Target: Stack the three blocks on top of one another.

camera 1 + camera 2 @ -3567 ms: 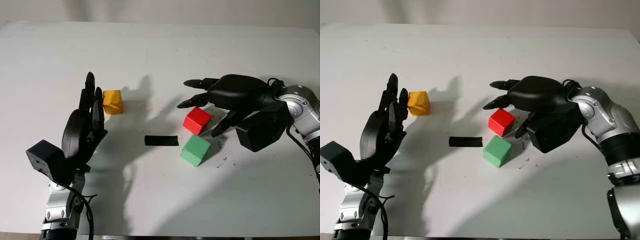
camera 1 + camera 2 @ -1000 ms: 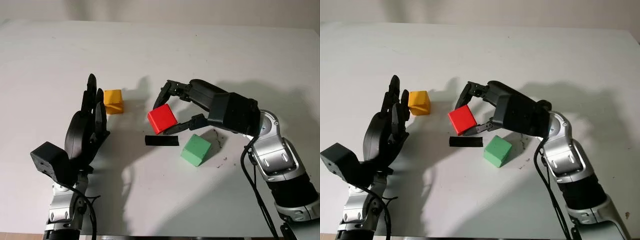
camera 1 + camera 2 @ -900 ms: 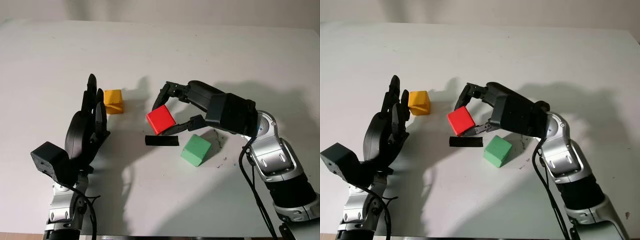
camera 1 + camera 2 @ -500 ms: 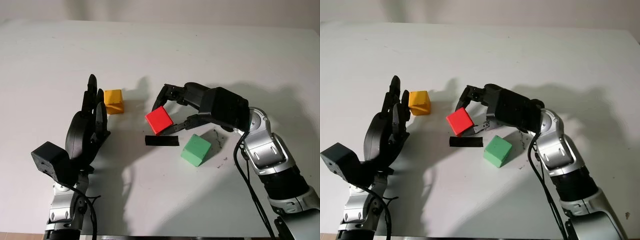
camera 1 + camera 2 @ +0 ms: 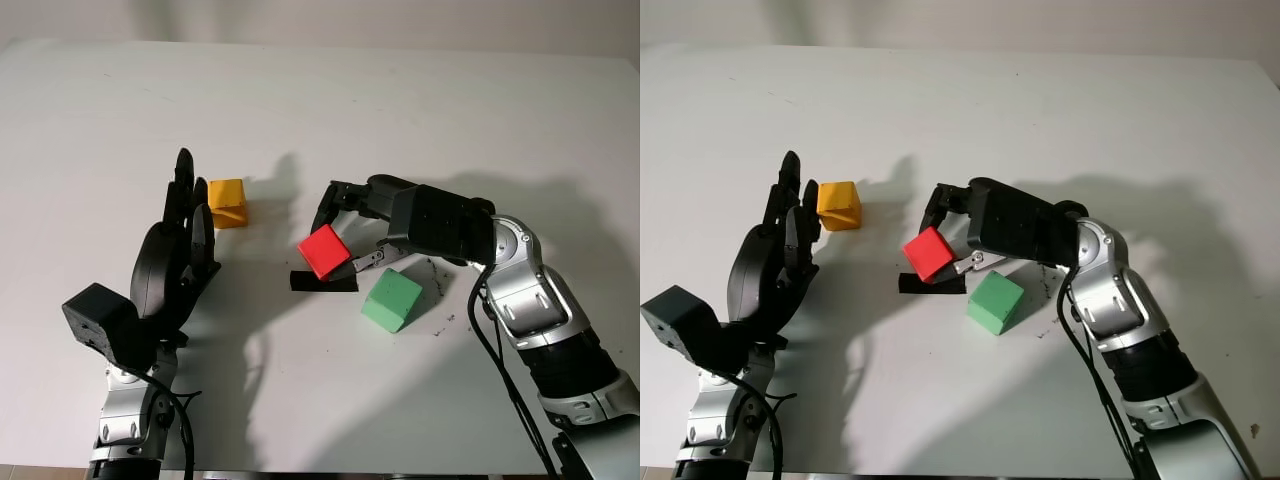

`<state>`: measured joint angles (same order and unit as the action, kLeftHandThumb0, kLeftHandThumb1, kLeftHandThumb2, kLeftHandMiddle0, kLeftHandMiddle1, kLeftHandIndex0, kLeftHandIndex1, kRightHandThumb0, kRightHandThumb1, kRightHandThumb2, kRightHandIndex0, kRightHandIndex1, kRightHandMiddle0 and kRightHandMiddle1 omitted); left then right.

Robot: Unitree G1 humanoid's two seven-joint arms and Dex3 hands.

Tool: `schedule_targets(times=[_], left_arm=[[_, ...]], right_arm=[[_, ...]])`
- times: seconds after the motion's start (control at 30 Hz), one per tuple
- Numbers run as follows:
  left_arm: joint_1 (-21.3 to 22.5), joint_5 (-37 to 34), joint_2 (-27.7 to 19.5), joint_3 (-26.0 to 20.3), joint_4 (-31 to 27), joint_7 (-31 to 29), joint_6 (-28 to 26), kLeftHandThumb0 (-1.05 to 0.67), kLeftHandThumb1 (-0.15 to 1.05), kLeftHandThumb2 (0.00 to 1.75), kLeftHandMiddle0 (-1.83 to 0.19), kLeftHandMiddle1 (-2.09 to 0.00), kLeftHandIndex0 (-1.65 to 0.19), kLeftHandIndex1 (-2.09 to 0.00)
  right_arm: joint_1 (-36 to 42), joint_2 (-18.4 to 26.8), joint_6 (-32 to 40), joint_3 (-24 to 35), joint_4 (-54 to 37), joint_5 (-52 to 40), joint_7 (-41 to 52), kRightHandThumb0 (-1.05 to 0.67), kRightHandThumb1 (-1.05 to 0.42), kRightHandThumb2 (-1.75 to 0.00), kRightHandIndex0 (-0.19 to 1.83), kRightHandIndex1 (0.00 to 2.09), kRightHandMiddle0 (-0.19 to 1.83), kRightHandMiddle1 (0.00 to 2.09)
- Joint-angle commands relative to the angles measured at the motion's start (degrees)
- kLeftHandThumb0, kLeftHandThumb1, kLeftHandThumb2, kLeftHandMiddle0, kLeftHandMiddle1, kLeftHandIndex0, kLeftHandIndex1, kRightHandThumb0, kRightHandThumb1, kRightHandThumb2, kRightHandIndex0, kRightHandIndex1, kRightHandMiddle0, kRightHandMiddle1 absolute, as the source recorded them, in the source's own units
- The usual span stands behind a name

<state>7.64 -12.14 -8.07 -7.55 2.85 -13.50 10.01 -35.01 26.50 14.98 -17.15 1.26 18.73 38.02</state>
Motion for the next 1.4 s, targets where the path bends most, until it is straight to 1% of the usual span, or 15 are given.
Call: schedule_targets(times=[0.0,0.3,0.53,0.77,0.87,0.9,1.0,1.1,1.2,1.37], left_arm=[[-0.65,0.21,0.02,-0.08,-0.60,0.07,0.28,-0.77,1.05,0.65,0.19,0.00,0.19,0.00],[-0.87,0.74,-0.20,-0.19,-0.83,0.53,0.80,-0.78,1.05,0.64,0.19,0.00,0.19,0.00],[-1.30,0.96,-0.03,-0.09,-1.34,0.63,0.97,-0.77,1.05,0.65,0.19,0.00,0.19,0.00],[-1.38,0.24,-0.02,-0.08,-1.48,0.08,0.22,-0.76,1.05,0.64,0.19,0.00,0.19,0.00],[-1.29,0.20,0.02,-0.11,-1.26,0.01,0.23,-0.76,1.05,0.64,0.19,0.00,0.19,0.00],[-1.27,0.21,0.04,-0.11,-1.23,0.05,0.23,-0.76,1.05,0.64,0.19,0.00,0.19,0.00],[-1.36,0.81,-0.05,-0.04,-1.44,0.60,-0.03,-0.76,1.05,0.64,0.19,0.00,0.19,0.00],[-1.35,0.41,-0.06,-0.12,-1.47,0.35,-0.18,-0.76,1.05,0.65,0.19,0.00,0.19,0.00],[-1.30,0.46,0.06,-0.16,-1.48,0.45,-0.04,-0.76,1.05,0.64,0.19,0.00,0.19,0.00],[-1.08,0.41,0.01,-0.12,-0.92,0.05,0.56,-0.75,1.05,0.65,0.19,0.00,0.19,0.00]], right_arm=[[-0.42,0.64,-1.33,-0.35,-0.11,-0.20,0.60,-0.32,-0.94,-0.05,0.23,0.06,0.27,1.53],[0.26,0.82,-2.86,-0.52,0.23,-0.30,1.74,-0.31,-0.93,-0.05,0.21,0.05,0.29,1.53],[0.17,0.79,-3.60,-0.58,0.59,0.20,1.79,-0.33,-0.93,-0.05,0.22,0.05,0.31,1.48],[0.28,0.56,-6.40,-0.38,1.77,0.71,0.50,-0.34,-0.92,-0.05,0.23,0.06,0.33,1.42],[0.05,0.49,-6.92,-0.20,2.40,0.46,0.74,-0.34,-0.92,-0.05,0.22,0.05,0.28,1.31],[0.01,0.45,-7.12,-0.12,2.57,0.36,0.75,-0.36,-0.91,-0.05,0.19,0.04,0.19,1.21],[0.15,0.30,-8.25,0.33,3.04,-0.33,0.47,-0.40,-0.90,-0.05,0.14,0.02,0.08,1.03],[-0.05,0.47,-9.01,0.35,3.35,-0.63,0.51,-0.44,-0.88,-0.05,0.06,0.02,0.05,0.74],[-0.50,0.86,-9.81,0.17,3.88,-0.79,1.10,-0.49,-0.88,-0.05,-0.01,0.02,0.08,0.49],[-1.20,1.33,-8.94,-0.12,3.65,-0.31,2.70,-0.55,-0.88,-0.05,-0.06,0.02,0.08,0.39]])
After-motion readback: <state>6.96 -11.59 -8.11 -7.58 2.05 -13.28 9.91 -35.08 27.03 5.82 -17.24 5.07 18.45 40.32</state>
